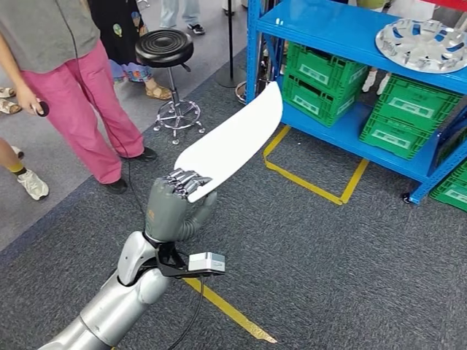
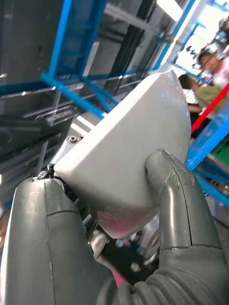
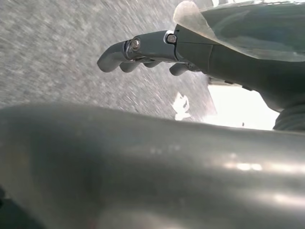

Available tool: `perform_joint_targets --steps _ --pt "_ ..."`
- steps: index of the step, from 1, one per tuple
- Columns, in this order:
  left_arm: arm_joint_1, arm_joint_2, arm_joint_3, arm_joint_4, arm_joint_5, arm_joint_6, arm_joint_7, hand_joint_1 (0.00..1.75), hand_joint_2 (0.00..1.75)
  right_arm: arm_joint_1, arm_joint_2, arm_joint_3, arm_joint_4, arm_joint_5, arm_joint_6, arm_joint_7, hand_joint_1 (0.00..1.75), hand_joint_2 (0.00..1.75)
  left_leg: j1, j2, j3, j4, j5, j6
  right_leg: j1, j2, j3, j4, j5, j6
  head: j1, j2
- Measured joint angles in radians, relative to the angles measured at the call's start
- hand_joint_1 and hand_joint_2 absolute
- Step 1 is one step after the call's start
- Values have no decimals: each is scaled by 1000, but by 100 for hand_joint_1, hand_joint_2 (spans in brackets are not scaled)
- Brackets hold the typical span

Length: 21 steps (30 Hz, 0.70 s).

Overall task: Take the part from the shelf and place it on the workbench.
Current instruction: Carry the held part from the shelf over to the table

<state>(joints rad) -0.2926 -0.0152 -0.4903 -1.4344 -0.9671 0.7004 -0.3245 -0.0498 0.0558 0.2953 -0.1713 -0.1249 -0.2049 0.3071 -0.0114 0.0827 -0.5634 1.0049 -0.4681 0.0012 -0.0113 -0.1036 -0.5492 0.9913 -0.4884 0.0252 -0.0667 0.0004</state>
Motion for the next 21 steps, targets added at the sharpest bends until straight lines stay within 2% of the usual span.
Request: perform_joint_targets --steps 2,3,4,6,7,8,9,10,11,13,14,15,17,18,19,21 --pt "2 0 2 -1 0 0 0 175 175 -1 0 0 0 0 -1 -1 0 0 0 -21 -6 -3 2 13 0 -19 0 2 -5 10 0 0" --pt "2 0 4 -2 0 0 0 175 175 -2 0 0 0 0 -1 -1 0 0 2 -33 -6 -4 4 19 -2 -9 -3 9 -14 15 0 0" --pt "2 -1 6 -3 1 0 0 175 175 -3 0 0 0 0 -1 -1 0 0 4 -45 -6 -6 7 25 -4 14 -14 33 -31 19 1 0" --pt "1 -4 8 -5 1 0 0 175 175 -1 0 0 0 1 -1 -2 0 0 7 -69 -8 -7 10 35 -7 74 -67 147 -91 23 6 0" --pt "1 -5 8 -5 1 0 -1 175 175 0 0 0 0 1 -1 -2 0 0 6 -82 -8 -7 11 38 -7 91 -103 221 -121 22 6 0" --pt "3 -6 8 -5 1 0 -1 175 175 1 0 0 0 1 -1 -2 0 0 5 -97 -9 -7 11 40 -6 98 -134 279 -137 22 7 0" --pt "5 -6 8 -5 1 0 -1 175 175 2 0 0 0 0 -1 -2 0 0 4 -112 -9 -6 11 40 -6 101 -150 303 -134 20 7 0" --pt "6 -6 8 -5 1 0 -1 175 175 3 0 0 0 0 -1 -2 0 0 3 -127 -8 -6 11 40 -6 104 -146 285 -110 18 7 0" --pt "6 -6 8 -5 1 0 -1 175 175 3 0 0 0 0 -1 -2 0 0 2 -142 -7 -5 11 40 -6 111 -125 231 -72 14 7 0" --pt "6 -6 8 -5 2 0 -2 175 175 3 -1 0 0 0 -1 -2 0 0 3 -169 -9 0 9 36 -9 155 -65 95 -6 8 7 0" --pt "5 -7 8 -5 3 0 -3 175 175 3 -1 0 0 0 -1 -2 0 0 4 -181 -14 4 9 33 -10 174 -41 48 7 5 7 0" --pt "6 -7 9 -5 4 0 -4 175 175 2 -2 0 1 0 -1 -2 0 0 6 -192 -19 6 10 28 -10 186 -29 25 7 4 6 0" --pt "7 -7 10 -5 5 0 -6 175 175 0 -2 0 1 1 -1 -2 0 0 9 -213 -28 8 13 17 -10 170 -20 16 2 1 6 0" --pt "8 -6 12 -6 6 0 -8 175 175 0 -2 0 1 2 -2 -2 0 0 8 -206 -31 12 9 11 -11 158 -18 12 3 -2 5 0" --pt "8 -6 13 -6 8 0 -10 175 175 0 -2 0 1 2 -2 -3 0 0 6 -187 -38 30 -4 6 -12 145 -14 8 4 -7 2 0" --pt "6 -6 15 -6 11 0 -13 175 175 1 -3 0 1 3 -2 -4 0 0 5 -126 -81 126 -57 -4 -12 116 -7 2 3 -17 -4 0"
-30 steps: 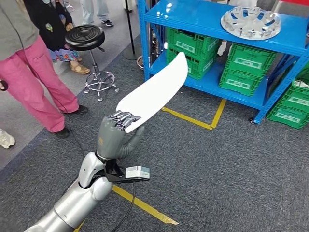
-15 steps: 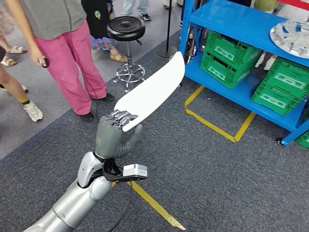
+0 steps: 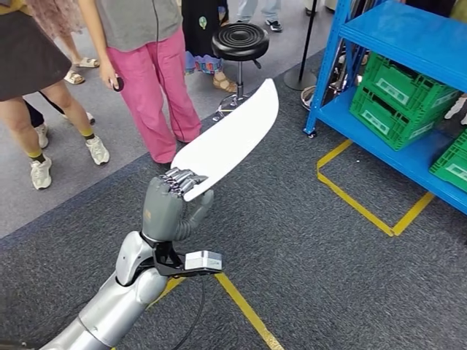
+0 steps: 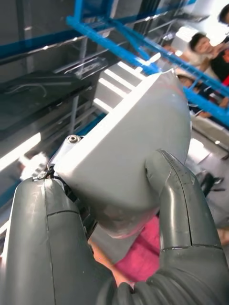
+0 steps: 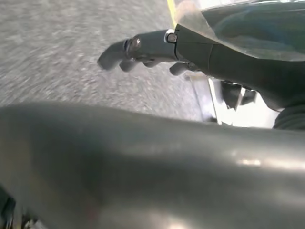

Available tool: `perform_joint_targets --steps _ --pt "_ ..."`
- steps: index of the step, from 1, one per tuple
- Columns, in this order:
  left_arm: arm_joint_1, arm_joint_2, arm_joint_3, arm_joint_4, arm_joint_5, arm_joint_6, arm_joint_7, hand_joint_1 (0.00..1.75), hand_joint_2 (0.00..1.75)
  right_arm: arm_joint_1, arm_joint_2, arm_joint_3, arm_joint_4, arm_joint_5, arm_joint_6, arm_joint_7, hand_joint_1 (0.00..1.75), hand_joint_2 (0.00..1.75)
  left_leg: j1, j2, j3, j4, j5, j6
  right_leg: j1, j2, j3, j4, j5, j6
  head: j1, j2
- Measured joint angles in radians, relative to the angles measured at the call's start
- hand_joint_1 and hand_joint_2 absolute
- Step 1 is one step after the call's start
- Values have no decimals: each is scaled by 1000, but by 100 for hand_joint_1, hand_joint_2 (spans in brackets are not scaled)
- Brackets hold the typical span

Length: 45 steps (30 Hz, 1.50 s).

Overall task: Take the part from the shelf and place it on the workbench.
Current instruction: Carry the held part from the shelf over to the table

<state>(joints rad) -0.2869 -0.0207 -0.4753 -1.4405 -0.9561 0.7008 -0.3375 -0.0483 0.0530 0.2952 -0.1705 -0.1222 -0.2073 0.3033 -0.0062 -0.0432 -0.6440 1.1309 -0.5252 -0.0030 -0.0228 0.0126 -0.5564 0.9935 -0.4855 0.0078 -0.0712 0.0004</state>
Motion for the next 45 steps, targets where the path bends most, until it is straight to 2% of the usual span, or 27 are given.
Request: perform_joint_targets --steps 2,3,4,5,7,9,10,12,14,16,17,18,19,21,23,25,27,29,31,32,34,36,38,40,42,43,45 --pt "1 0 0 0 2 0 -1 175 175 1 0 0 0 0 1 0 0 0 5 28 -62 129 -49 -7 2 -29 2 0 -4 -5 -3 0" --pt "3 1 1 0 3 0 -2 175 175 1 0 0 0 1 1 0 0 0 8 32 -79 161 -52 -10 2 -44 3 0 -6 -6 -3 0" --pt "4 1 1 0 3 0 -2 175 175 1 0 0 0 1 1 0 0 0 10 35 -78 155 -35 -12 2 -58 6 1 -8 -5 -3 0" --pt "4 1 1 0 5 0 -2 175 175 0 0 0 0 1 2 0 0 0 11 41 -57 110 -2 -12 2 -71 9 1 -10 -3 -3 0" --pt "3 1 2 0 10 0 -2 175 175 -1 0 0 0 2 2 0 0 0 6 86 10 -27 63 -7 5 -93 18 2 -17 4 -3 0" --pt "-1 1 1 0 16 0 -1 175 175 -1 0 0 0 3 2 0 0 0 -4 124 46 -107 80 4 11 -115 22 3 -24 14 -3 0" --pt "-2 1 1 0 18 0 -1 175 175 -1 0 0 0 3 2 0 0 0 -9 125 47 -114 74 10 13 -127 24 3 -26 18 -2 0" --pt "-2 1 1 0 22 0 -1 175 175 -3 0 0 0 4 2 0 0 0 -7 99 45 -120 76 22 12 -143 28 4 -34 28 -1 0" --pt "-4 1 2 0 24 0 -1 175 175 -4 0 0 0 4 2 0 0 0 -1 72 48 -126 81 35 9 -99 9 51 -69 36 3 0" --pt "-5 -2 2 0 24 0 -1 175 175 -3 0 0 0 4 2 0 0 0 3 47 48 -128 83 43 7 -36 -55 178 -129 39 10 0" --pt "-5 -3 1 0 24 0 -1 175 175 -2 0 0 0 4 2 0 0 0 3 33 47 -127 84 45 7 -22 -93 247 -152 40 12 0" --pt "-4 -3 1 0 24 0 -1 175 175 -2 0 0 0 4 2 0 0 0 2 19 48 -127 84 45 7 -16 -121 292 -158 40 12 0" --pt "-3 -3 1 0 24 0 -1 175 175 -1 0 0 0 4 2 1 0 0 2 3 49 -126 84 45 8 -14 -133 299 -143 39 12 0" --pt "-3 -3 1 0 24 0 -1 175 175 0 0 0 0 6 2 2 0 0 2 -27 52 -125 82 43 6 1 -101 198 -63 34 12 0" --pt "-4 -4 1 0 23 0 -1 175 175 0 0 0 0 7 3 2 0 0 2 -53 49 -119 79 36 2 46 -47 70 -6 29 11 0" --pt "-3 -4 1 0 22 0 -1 175 175 -1 -1 0 0 9 3 2 0 0 5 -75 39 -114 81 25 1 70 -23 23 0 25 11 0" --pt "-1 -4 2 0 20 0 -2 175 175 -2 -1 0 0 10 3 3 0 0 8 -93 34 -114 83 14 1 48 -16 17 1 18 11 0" --pt "-1 -3 4 0 19 0 -4 175 175 -2 -1 0 0 10 2 4 0 0 6 -61 20 -80 59 3 -2 21 -9 9 3 8 5 0" --pt "-2 -3 4 0 18 0 -4 175 175 0 -2 0 0 10 2 4 0 0 5 3 -30 31 0 -8 -1 -7 -4 5 2 -1 -3 0" --pt "-1 -3 4 0 18 0 -4 175 175 0 -2 0 0 10 3 4 0 0 7 22 -62 100 -30 -12 0 -22 -4 5 0 -3 -5 0" --pt "2 -3 4 0 18 0 -4 175 175 1 -2 0 0 10 2 4 0 0 11 35 -94 170 -44 -16 1 -51 -1 5 -3 -5 -5 0" --pt "3 -3 4 0 18 0 -4 175 175 0 -2 0 0 10 2 5 0 0 11 48 -50 86 14 -13 3 -77 4 5 -7 -3 -5 0" --pt "2 -3 4 0 18 0 -4 175 175 -1 -2 0 0 10 2 5 0 0 1 93 22 -55 68 0 6 -100 11 6 -13 3 -5 0" --pt "-1 -4 4 0 18 0 -4 175 175 -1 -2 0 0 10 2 4 0 0 -10 121 50 -117 76 13 11 -122 15 6 -18 12 -5 0" --pt "-1 -4 5 0 18 0 -4 175 175 -2 -2 0 0 10 2 4 0 0 -11 101 49 -124 76 23 12 -144 18 4 -23 23 -5 0" --pt "0 -4 6 -1 19 0 -4 175 175 -3 -2 0 0 10 2 5 0 0 -8 88 51 -128 79 28 10 -135 18 9 -30 28 -4 0" --pt "-2 -6 6 -1 19 0 -4 175 175 -4 -2 0 0 9 2 5 0 0 0 64 54 -137 85 39 6 -75 -10 70 -70 36 0 0"
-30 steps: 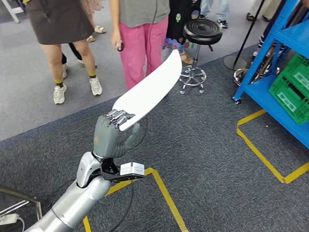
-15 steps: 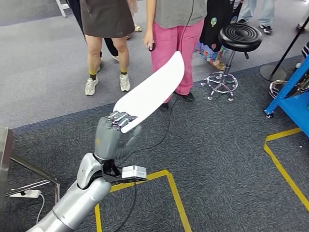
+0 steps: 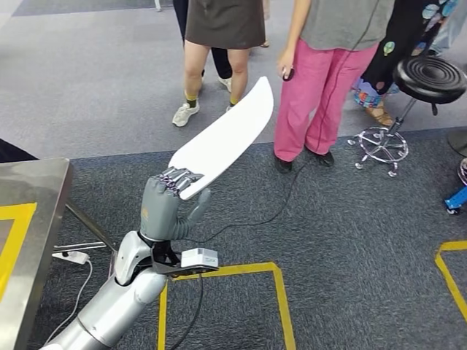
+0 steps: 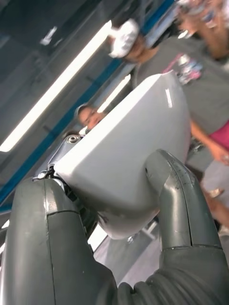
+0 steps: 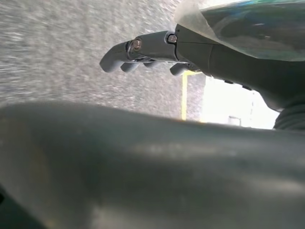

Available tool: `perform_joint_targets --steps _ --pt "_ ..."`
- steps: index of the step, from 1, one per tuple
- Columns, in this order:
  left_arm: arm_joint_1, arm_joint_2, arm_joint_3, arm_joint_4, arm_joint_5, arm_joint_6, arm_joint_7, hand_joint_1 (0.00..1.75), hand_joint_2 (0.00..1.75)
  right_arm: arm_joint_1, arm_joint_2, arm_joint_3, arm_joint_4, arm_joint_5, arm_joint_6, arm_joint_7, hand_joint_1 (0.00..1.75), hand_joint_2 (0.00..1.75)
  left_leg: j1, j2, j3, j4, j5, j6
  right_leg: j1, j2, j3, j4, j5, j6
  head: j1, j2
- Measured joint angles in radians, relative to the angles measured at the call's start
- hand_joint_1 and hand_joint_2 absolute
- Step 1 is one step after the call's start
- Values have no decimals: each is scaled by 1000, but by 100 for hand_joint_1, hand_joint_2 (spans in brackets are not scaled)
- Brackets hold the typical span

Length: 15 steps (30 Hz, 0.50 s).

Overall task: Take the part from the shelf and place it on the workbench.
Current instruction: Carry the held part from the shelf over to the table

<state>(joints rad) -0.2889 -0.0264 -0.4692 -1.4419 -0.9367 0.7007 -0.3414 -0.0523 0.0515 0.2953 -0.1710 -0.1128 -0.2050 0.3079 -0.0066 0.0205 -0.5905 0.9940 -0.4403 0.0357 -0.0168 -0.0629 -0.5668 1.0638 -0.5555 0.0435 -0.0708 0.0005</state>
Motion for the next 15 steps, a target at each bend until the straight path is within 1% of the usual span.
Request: perform_joint_targets --steps 1,2,3,4,5,6,7,8,9,10,11,12,13,14,15 --pt "-1 -1 0 0 0 0 0 175 175 1 0 0 0 0 0 0 0 0 1 -11 -1 -1 1 3 -2 35 -31 64 -32 2 3 0" --pt "-1 -3 -1 0 1 0 0 175 175 2 0 0 0 0 0 0 0 0 2 -24 -1 -1 1 6 -2 53 -68 138 -63 3 4 0" --pt "1 -4 -1 0 1 0 0 175 175 3 0 0 0 0 0 0 0 0 2 -38 -1 0 0 7 -2 60 -101 199 -81 5 5 0" --pt "2 -4 -1 0 1 0 0 175 175 4 0 0 0 0 0 1 0 0 2 -53 -1 0 0 7 -3 62 -120 227 -80 6 6 0" --pt "3 -4 -1 0 1 0 0 175 175 5 0 0 0 0 0 1 0 0 3 -68 0 1 0 6 -3 62 -120 214 -57 7 5 0" --pt "4 -4 -1 0 1 0 0 175 175 6 0 0 0 0 0 1 0 0 4 -84 2 3 -1 5 -4 67 -100 160 -17 6 5 0" --pt "4 -4 -1 0 1 0 1 175 175 6 0 0 0 0 0 1 0 0 5 -98 2 6 -3 1 -7 86 -71 88 24 7 6 0" --pt "3 -4 -1 0 1 0 2 175 175 6 0 0 0 0 0 2 0 0 5 -111 0 11 -6 -3 -12 114 -40 21 52 7 6 0" --pt "2 -4 -2 0 1 0 4 175 175 6 0 0 1 0 0 2 0 0 6 -123 -6 16 -7 -9 -15 137 -18 -25 66 6 6 0" --pt "2 -4 -2 0 1 0 5 175 175 6 0 0 1 -1 0 2 0 0 7 -134 -12 20 -6 -14 -16 154 -8 -45 65 4 5 0" --pt "2 -4 -3 0 1 -1 7 175 175 6 0 0 1 -2 0 2 0 0 9 -144 -18 22 -4 -19 -15 155 -3 -49 61 1 5 0" --pt "2 -4 -3 0 2 -1 9 175 175 6 0 0 1 -3 -1 2 0 0 11 -154 -21 22 -2 -25 -15 145 -2 -49 61 -4 5 0" --pt "2 -3 -4 0 5 -1 12 175 175 6 0 0 1 -6 -2 1 0 0 11 -148 -23 26 -5 -30 -15 135 1 -52 62 -9 4 0" --pt "1 -2 -5 0 9 -1 16 175 175 6 0 0 1 -10 -3 0 0 0 10 -129 -30 42 -15 -35 -15 125 5 -55 63 -15 1 0" --pt "-1 -1 -7 0 14 -1 19 175 175 6 0 -1 1 -13 -3 -2 0 0 9 -101 -46 78 -36 -41 -16 115 9 -59 63 -21 -2 0"
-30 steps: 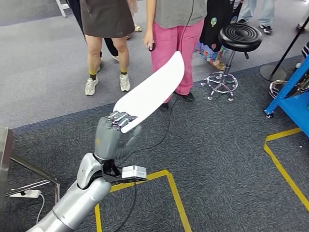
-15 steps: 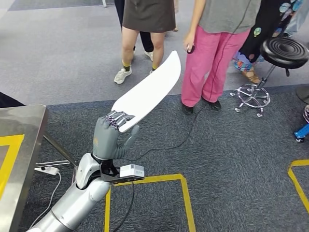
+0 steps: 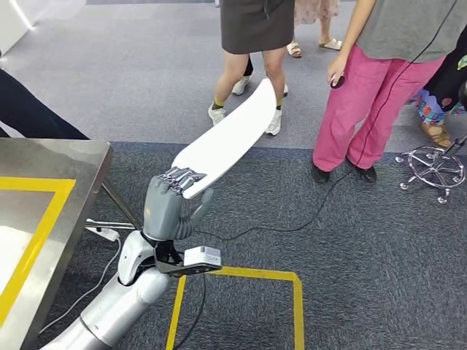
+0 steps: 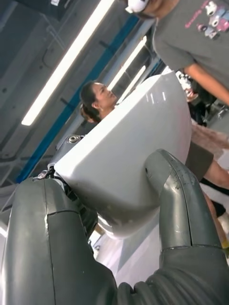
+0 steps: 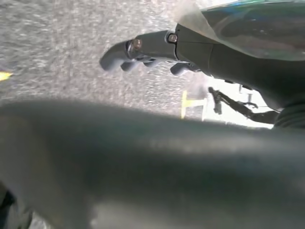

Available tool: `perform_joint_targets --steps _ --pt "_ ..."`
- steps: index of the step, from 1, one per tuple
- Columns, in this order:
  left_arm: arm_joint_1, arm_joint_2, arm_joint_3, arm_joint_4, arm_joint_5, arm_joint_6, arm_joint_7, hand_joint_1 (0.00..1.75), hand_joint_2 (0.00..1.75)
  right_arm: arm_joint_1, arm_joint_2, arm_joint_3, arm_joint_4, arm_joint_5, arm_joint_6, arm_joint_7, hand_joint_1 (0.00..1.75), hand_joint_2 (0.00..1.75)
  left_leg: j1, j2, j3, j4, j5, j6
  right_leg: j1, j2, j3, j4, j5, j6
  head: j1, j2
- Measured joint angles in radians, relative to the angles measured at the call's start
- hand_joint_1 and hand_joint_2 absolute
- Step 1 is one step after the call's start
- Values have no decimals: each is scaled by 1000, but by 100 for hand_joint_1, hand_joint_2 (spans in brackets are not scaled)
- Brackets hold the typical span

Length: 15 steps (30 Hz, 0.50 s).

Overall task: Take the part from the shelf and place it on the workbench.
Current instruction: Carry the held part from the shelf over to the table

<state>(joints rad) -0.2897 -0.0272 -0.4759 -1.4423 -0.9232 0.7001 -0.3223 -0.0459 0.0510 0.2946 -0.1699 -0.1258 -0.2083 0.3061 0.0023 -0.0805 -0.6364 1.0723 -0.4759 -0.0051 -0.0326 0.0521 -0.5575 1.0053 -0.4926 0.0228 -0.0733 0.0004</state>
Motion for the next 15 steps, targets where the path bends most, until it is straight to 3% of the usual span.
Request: perform_joint_targets --steps 1,3,4,5,7,9,11,13,15 --pt "-2 0 -2 0 5 0 3 175 175 1 0 0 0 -2 0 -1 0 0 0 34 -26 57 -28 -5 1 -10 3 -1 -1 -5 -3 0" --pt "-4 1 -6 0 13 0 6 175 175 2 0 -1 0 -4 -1 -3 0 0 2 66 -90 189 -80 -10 4 -28 6 -1 -4 -10 -6 0" --pt "-3 2 -8 0 14 0 8 175 175 3 0 -1 0 -5 -1 -3 0 0 4 71 -109 226 -85 -11 5 -36 7 -1 -6 -11 -7 0" --pt "-3 3 -9 0 17 0 10 175 175 3 0 -1 0 -5 -2 -3 0 0 4 72 -110 225 -71 -10 5 -42 9 -1 -8 -11 -7 0" --pt "-3 5 -12 0 22 0 12 175 175 3 0 -2 0 -5 -2 -3 0 0 3 73 -56 114 -1 -2 7 -50 16 -1 -12 -10 -7 0" --pt "-5 6 -16 0 27 0 15 175 175 2 1 -3 0 -5 -2 -3 0 0 -2 75 8 -10 41 11 10 -54 19 -1 -16 -4 -6 0" --pt "-6 7 -18 0 30 0 16 175 175 0 1 -3 0 -5 -2 -3 0 0 -5 77 28 -56 40 9 13 -57 15 2 -20 -1 -4 0" --pt "-6 7 -20 0 31 0 17 175 175 -1 1 -3 0 -5 -1 -3 0 0 -4 75 27 -63 39 0 14 -59 14 1 -21 -2 -3 0" --pt "-7 8 -21 0 37 0 18 175 175 -1 1 -3 0 -5 -1 -2 0 0 -5 75 27 -62 37 0 13 -60 18 -5 -19 0 -4 0"
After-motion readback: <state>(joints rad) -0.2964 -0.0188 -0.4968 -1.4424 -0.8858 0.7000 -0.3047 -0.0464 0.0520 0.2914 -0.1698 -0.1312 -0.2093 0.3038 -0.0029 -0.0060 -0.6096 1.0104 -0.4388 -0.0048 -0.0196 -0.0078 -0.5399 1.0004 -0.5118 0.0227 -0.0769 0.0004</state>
